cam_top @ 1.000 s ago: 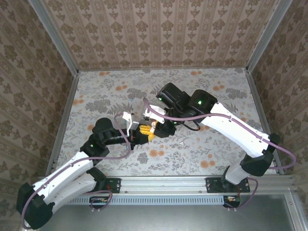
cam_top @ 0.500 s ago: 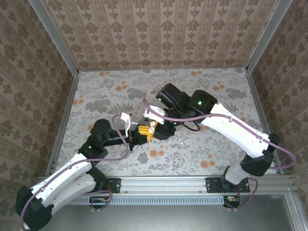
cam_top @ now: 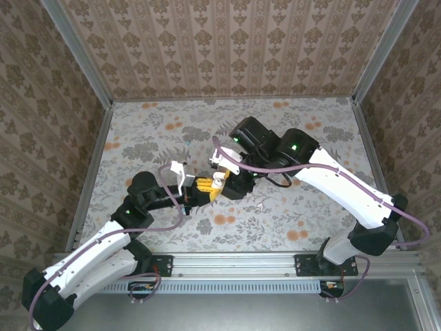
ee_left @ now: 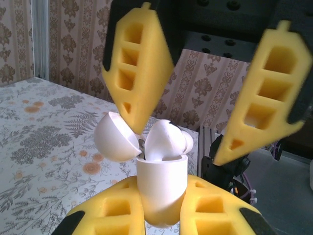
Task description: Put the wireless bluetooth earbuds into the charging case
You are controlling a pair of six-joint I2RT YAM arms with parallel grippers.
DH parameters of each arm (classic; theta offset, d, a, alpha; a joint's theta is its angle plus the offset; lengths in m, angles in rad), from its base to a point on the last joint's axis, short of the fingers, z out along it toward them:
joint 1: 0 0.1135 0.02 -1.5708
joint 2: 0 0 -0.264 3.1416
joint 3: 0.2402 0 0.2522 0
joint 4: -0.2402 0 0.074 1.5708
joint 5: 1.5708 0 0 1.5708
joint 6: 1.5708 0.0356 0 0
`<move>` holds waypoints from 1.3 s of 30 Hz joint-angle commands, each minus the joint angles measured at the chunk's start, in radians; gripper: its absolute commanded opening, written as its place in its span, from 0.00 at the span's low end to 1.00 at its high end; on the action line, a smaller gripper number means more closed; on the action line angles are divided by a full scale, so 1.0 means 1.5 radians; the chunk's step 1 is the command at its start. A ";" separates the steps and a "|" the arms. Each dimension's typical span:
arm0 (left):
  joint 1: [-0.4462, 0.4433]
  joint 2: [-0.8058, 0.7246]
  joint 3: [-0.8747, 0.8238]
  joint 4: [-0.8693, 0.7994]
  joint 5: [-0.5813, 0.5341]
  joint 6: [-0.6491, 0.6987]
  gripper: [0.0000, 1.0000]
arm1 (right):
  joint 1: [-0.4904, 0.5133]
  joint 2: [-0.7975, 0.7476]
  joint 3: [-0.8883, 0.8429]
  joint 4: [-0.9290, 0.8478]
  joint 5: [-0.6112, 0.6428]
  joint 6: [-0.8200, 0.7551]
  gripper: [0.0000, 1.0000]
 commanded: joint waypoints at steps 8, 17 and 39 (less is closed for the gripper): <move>-0.008 -0.023 -0.013 0.061 -0.026 -0.017 0.00 | -0.067 -0.100 -0.054 0.119 -0.049 0.182 0.56; -0.009 -0.023 -0.015 0.062 -0.050 -0.022 0.00 | -0.034 -0.096 -0.088 0.188 -0.052 0.269 0.35; -0.008 -0.020 -0.024 0.074 -0.090 -0.031 0.00 | -0.004 -0.063 -0.108 0.201 -0.078 0.296 0.19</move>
